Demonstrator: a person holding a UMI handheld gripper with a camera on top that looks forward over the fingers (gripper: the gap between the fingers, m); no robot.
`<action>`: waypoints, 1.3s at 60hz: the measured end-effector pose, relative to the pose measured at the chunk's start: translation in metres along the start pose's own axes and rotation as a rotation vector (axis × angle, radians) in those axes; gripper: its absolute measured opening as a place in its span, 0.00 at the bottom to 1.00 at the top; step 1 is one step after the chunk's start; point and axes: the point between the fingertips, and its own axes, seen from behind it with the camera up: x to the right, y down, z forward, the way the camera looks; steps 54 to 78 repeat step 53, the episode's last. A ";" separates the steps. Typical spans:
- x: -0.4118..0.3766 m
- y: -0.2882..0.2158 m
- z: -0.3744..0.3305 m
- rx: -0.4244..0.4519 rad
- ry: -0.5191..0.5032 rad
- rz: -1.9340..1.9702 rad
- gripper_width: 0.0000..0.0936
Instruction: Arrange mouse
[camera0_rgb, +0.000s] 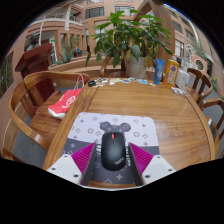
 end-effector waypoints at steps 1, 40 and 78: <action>-0.001 -0.003 -0.004 0.009 -0.003 0.004 0.74; -0.012 -0.015 -0.216 0.233 0.074 -0.011 0.91; -0.007 0.012 -0.223 0.197 0.091 -0.029 0.91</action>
